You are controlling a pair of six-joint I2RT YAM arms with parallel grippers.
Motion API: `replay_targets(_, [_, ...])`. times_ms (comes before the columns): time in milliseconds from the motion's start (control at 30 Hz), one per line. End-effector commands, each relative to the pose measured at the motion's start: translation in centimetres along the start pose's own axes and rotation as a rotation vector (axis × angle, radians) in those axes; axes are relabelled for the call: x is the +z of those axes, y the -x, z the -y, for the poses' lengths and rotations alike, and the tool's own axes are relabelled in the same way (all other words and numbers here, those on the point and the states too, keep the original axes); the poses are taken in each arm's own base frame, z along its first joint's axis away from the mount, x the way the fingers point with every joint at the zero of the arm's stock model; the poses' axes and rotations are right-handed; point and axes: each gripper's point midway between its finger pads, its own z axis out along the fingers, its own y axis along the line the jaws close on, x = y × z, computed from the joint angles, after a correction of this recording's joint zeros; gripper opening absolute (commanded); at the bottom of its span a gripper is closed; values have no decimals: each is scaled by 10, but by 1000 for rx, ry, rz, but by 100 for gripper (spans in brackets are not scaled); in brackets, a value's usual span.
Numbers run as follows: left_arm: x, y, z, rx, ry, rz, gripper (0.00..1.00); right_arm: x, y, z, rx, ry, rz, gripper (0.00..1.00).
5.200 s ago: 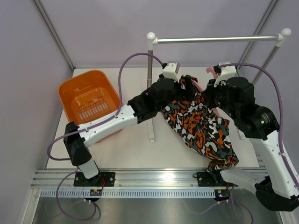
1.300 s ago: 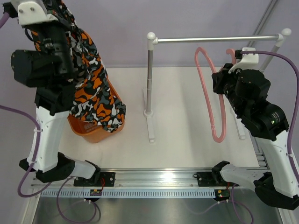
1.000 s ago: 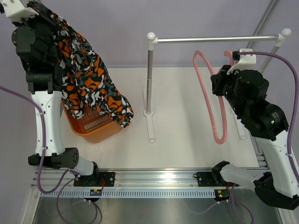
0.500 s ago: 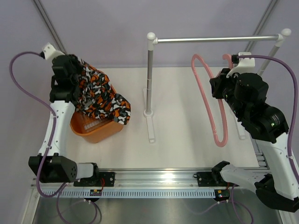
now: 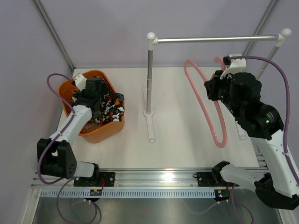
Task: Remove the shorts from the hanger
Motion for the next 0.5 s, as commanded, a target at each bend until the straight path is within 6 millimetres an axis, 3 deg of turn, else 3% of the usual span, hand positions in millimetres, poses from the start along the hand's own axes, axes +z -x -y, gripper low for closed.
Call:
replay_targets(0, [-6,22,18,-58,-60,58,99,1,7,-16,-52,90,20,0])
replay_targets(100, [-17,32,25,-8,-72,44,99,4,10,-20,-67,102,26,0])
replay_targets(200, [-34,56,35,6,-99,75,99,7,17,-26,-86,132,40,0])
replay_targets(333, [-67,85,43,0,-178,137,99,9,35,-33,-108,150,76,0])
replay_targets(467, [-91,98,47,6,-242,162,99,13,54,-37,-112,150,110,0])
